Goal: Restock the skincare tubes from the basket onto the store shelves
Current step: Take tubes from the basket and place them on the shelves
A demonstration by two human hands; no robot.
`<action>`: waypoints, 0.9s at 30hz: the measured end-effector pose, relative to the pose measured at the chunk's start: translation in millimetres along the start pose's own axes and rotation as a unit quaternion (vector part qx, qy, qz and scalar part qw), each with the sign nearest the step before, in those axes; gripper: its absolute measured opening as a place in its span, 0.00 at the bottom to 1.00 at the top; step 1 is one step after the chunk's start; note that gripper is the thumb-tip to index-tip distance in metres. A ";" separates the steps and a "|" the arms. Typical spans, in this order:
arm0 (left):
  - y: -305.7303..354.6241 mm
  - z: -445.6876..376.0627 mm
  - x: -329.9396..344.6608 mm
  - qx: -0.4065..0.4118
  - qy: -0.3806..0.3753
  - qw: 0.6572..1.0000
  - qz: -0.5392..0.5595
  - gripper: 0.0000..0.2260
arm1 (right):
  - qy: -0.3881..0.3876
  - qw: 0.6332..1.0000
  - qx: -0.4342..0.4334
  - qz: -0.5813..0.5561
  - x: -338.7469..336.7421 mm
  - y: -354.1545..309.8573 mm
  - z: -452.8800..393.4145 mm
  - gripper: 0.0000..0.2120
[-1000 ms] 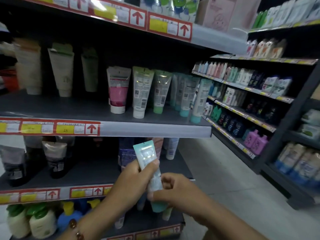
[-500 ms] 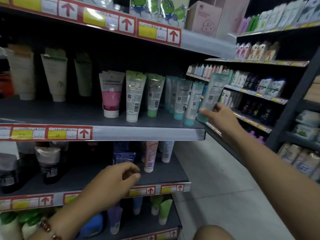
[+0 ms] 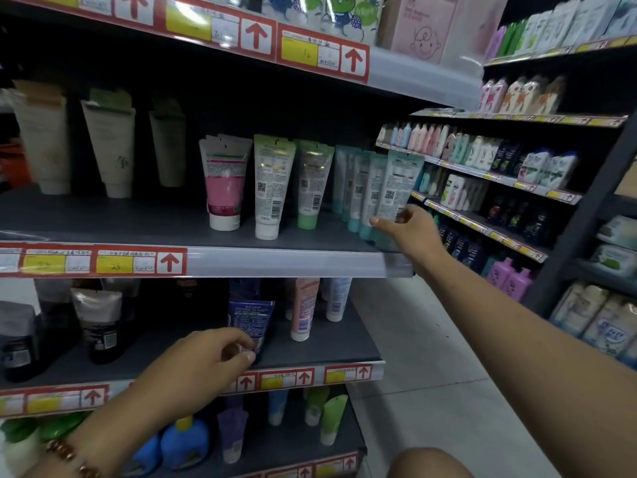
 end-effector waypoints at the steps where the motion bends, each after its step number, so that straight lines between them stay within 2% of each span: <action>1: -0.3 -0.3 -0.4 -0.001 0.000 1.000 0.000 0.04 | 0.001 1.000 0.002 0.015 0.2 0.1 -1.4 0.28; 7: -2.9 0.5 -1.7 -0.010 -0.005 1.000 -0.001 0.04 | -0.027 0.998 -0.020 0.061 8.4 0.8 -1.2 0.19; 9: -4.4 0.2 -2.4 -0.015 -0.008 1.000 -0.005 0.04 | -0.024 0.998 -0.014 0.058 9.0 3.4 -0.1 0.24; 12: -8.0 1.1 -3.4 -0.022 -0.018 0.999 -0.027 0.07 | 0.029 0.999 -0.016 0.043 3.0 -2.4 16.7 0.40; 14: -13.8 4.3 -3.7 -0.029 -0.038 0.997 -0.058 0.11 | 0.101 0.992 -0.069 0.043 -5.7 -20.6 48.1 0.36; 16: -25.2 11.4 -4.2 -0.043 -0.070 0.993 -0.087 0.13 | 0.122 0.979 -0.156 0.039 0.6 -40.9 92.3 0.27; 17: -31.5 17.7 -5.9 -0.050 -0.088 0.990 -0.100 0.14 | 0.098 0.975 -0.198 0.038 13.4 -47.8 115.6 0.23; 19: -47.0 33.2 -11.8 -0.067 -0.120 0.981 -0.136 0.15 | -0.004 0.967 -0.251 0.045 55.5 -52.0 160.2 0.19; 21: -68.2 52.9 -21.3 -0.090 -0.141 0.971 -0.169 0.17 | -0.153 0.953 -0.255 0.056 111.0 -47.5 207.9 0.19; 23: -94.6 78.3 -31.7 -0.117 -0.156 0.963 -0.187 0.18 | -0.293 0.921 -0.244 0.082 164.6 -43.0 258.6 0.23; 25: -127.3 110.6 -41.9 -0.154 -0.163 0.957 -0.187 0.18 | -0.384 0.888 -0.232 0.102 210.4 -38.0 301.5 0.25; 27: -162.9 151.9 -54.4 -0.217 -0.165 0.947 -0.173 0.21 | -0.440 0.862 -0.228 0.108 250.3 -42.9 337.9 0.24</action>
Point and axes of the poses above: each hand's wrist, its own z-axis away from the middle knuckle, its own x-axis out of the palm, y = z × x, the point moved 8 cm from there along -z, towards the middle knuckle, and after that the axes turned 5 degrees about y, right-handed, at the moved point
